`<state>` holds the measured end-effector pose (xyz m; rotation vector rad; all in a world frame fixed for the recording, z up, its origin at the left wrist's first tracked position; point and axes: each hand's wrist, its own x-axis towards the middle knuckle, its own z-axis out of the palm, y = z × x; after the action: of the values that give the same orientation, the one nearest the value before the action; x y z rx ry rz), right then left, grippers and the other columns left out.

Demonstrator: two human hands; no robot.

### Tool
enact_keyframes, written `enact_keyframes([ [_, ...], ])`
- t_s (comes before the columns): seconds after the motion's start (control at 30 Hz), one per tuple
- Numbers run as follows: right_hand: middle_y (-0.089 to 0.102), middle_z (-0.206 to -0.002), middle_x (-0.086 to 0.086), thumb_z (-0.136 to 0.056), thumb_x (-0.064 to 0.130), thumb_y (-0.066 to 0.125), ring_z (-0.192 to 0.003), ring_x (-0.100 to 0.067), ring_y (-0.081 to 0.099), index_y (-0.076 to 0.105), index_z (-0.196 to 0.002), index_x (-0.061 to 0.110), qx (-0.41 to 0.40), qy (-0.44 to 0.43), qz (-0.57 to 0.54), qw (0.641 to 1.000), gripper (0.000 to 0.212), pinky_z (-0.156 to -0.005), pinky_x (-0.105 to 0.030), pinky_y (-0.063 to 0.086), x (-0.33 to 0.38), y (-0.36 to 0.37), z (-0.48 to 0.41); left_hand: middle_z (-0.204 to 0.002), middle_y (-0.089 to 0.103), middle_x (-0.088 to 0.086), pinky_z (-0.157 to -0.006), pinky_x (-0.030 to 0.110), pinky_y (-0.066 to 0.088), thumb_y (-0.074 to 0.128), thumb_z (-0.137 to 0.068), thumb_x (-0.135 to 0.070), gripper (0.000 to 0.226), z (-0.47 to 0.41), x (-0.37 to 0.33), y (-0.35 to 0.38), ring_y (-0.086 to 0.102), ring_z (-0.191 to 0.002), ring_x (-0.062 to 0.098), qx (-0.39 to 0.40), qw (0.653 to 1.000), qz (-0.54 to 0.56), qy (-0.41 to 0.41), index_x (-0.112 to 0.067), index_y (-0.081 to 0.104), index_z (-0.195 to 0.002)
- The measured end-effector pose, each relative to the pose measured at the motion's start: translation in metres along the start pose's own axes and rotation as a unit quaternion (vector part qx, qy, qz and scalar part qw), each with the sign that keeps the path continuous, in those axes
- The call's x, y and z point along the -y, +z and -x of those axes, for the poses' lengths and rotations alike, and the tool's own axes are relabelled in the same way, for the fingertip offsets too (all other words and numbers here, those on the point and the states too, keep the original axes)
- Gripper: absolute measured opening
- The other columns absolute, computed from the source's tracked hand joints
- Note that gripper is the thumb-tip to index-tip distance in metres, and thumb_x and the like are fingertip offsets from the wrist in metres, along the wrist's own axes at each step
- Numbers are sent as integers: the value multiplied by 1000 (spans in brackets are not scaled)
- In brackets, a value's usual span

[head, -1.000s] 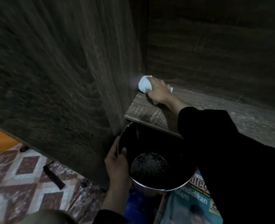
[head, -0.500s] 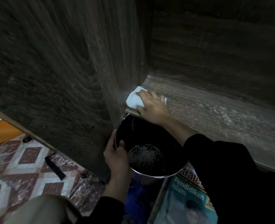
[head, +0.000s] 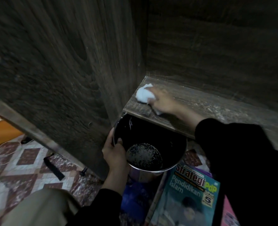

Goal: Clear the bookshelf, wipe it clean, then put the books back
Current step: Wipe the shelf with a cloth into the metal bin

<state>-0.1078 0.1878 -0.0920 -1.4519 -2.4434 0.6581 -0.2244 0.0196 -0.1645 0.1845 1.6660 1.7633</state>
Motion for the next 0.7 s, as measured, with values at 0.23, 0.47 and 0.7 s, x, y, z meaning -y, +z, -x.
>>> enact_keyframes([
  [0.23, 38, -151, 2, -78, -4, 46, -138, -19, 29, 57, -131, 27, 104, -243, 75, 961, 62, -112, -35, 22, 31, 10, 45, -115, 68, 10, -102, 47, 46, 44, -86, 16, 50, 0, -4, 1, 62, -111, 26, 5, 1000, -5, 5, -16, 66, -118],
  [0.47, 51, -139, -9, -77, 15, 46, -126, -31, 44, 53, -134, 21, -9, -143, 83, 986, 57, -105, -43, 33, 38, -1, 23, -109, 71, 6, -101, 47, 47, 44, -77, 18, 60, -4, -1, 0, 64, -108, 24, 11, 1000, -17, 10, -24, 72, -110],
  [0.7, 38, -146, -4, -84, 16, 57, -136, -30, 27, 55, -130, 21, 56, -280, 257, 923, 46, -101, -41, 21, 51, 57, 77, -112, 69, 12, -98, 49, 49, 44, -79, 16, 58, -9, 2, 0, 64, -108, 28, 8, 1000, 1, 3, -31, 72, -99],
])
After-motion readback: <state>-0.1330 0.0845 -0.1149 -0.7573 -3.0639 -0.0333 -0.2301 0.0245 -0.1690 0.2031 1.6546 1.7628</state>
